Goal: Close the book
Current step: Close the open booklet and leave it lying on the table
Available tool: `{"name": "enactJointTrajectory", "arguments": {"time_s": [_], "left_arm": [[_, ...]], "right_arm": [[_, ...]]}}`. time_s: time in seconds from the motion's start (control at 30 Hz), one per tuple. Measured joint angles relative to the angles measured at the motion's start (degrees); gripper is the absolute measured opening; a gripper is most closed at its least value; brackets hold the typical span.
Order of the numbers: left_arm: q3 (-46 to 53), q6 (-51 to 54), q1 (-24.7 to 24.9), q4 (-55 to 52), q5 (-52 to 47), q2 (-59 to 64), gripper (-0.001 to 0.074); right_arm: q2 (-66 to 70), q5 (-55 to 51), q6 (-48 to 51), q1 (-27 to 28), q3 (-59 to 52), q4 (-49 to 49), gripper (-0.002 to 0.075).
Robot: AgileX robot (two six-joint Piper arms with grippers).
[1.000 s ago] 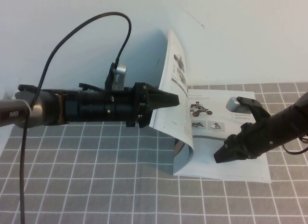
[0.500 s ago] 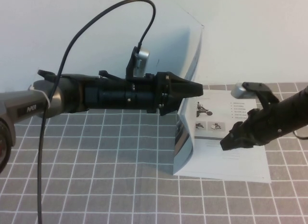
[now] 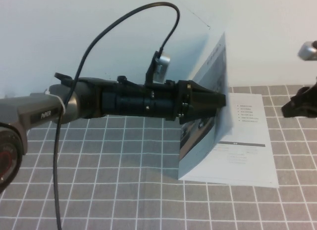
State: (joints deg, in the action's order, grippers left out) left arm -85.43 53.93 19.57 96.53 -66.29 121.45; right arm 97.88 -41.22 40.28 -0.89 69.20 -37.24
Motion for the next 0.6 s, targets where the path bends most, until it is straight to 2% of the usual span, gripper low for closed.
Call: {"name": "enactJointTrajectory", "arguments": {"time_s": [0.13, 0.23, 0.3, 0.4, 0.5, 0.57, 0.6], "left_arm": [[-0.84, 0.0, 3.04, -0.11, 0.0, 0.12, 0.0405], [-2.21, 0.09, 5.08, -0.12, 0.0, 0.36, 0.0449], [-3.34, 0.61, 5.79, -0.39, 0.79, 0.46, 0.0479], [-5.11, 0.96, 5.92, -0.53, 4.94, 0.46, 0.0479], [-5.86, 0.96, 5.82, -1.11, 12.99, 0.46, 0.0403], [-5.86, 0.96, 5.82, -2.89, 19.0, 0.46, 0.031], [-5.86, 0.96, 5.82, -4.77, 22.64, 0.59, 0.0232]], "right_arm": [[-2.69, -0.74, -0.13, 2.17, 0.0, 0.37, 0.0228], [-3.56, -1.71, -0.13, 2.58, -0.09, 0.63, 0.0228], [-3.69, -2.95, -0.13, 2.58, -0.09, 0.75, 0.0228], [-3.73, -4.67, -0.13, 2.58, -0.09, 0.78, 0.0228], [-3.82, -6.51, -0.13, 2.67, -0.11, 0.78, 0.0228], [-3.82, -7.53, -0.13, 2.67, -0.45, 0.78, 0.0228], [-3.82, -7.97, -0.13, 2.67, -0.7, 0.78, 0.0228]]}}
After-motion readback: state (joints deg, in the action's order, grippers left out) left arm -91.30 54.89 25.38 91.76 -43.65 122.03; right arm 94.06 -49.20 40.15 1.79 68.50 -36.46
